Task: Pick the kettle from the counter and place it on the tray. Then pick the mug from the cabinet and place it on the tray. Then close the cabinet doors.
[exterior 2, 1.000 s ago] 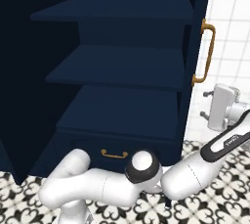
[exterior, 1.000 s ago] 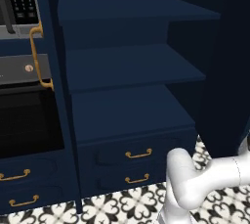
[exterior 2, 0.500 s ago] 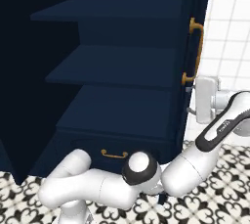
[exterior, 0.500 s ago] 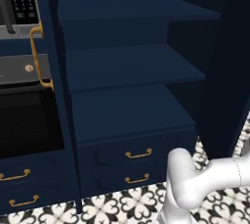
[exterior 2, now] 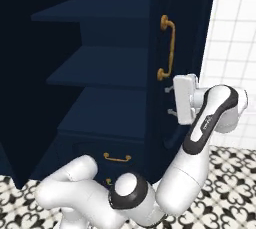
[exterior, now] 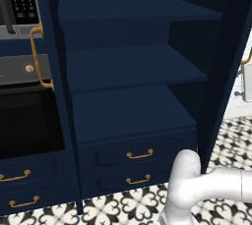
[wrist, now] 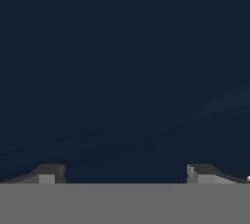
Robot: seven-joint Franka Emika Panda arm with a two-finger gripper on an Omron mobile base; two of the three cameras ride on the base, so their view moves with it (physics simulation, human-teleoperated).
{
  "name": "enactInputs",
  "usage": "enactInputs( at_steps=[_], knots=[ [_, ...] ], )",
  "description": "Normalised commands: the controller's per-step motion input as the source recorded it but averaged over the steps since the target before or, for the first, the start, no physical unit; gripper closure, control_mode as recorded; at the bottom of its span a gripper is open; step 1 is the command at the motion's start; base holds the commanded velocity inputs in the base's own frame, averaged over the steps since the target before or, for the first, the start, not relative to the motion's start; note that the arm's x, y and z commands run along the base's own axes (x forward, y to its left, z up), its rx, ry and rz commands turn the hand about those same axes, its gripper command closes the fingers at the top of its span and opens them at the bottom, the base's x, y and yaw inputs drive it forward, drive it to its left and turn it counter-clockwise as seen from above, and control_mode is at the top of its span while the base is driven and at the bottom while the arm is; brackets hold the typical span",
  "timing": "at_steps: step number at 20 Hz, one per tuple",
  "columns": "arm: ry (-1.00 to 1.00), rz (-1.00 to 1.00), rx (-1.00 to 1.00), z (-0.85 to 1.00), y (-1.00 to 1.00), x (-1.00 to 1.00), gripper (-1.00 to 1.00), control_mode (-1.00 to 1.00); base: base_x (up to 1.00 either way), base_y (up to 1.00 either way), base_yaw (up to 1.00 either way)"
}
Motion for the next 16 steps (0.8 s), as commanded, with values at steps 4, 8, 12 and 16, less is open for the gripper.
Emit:
enactInputs(
  at_steps=[4, 8, 12, 16],
  knots=[
    [0.0, -0.19, -0.01, -0.09, 1.0, -0.02, -1.0, -1.0, 0.0, 0.0, 0.0],
    [0.0, -0.22, 0.0, -0.06, 1.0, 0.01, -1.0, -1.0, 0.0, 0.0, 0.0],
    [0.0, -0.2, 0.0, -0.05, 1.0, 0.14, -1.0, -1.0, 0.0, 0.0, 0.0],
    [0.0, -0.19, 0.0, -0.06, 1.0, 0.19, -1.0, -1.0, 0.0, 0.0, 0.0]
  ],
)
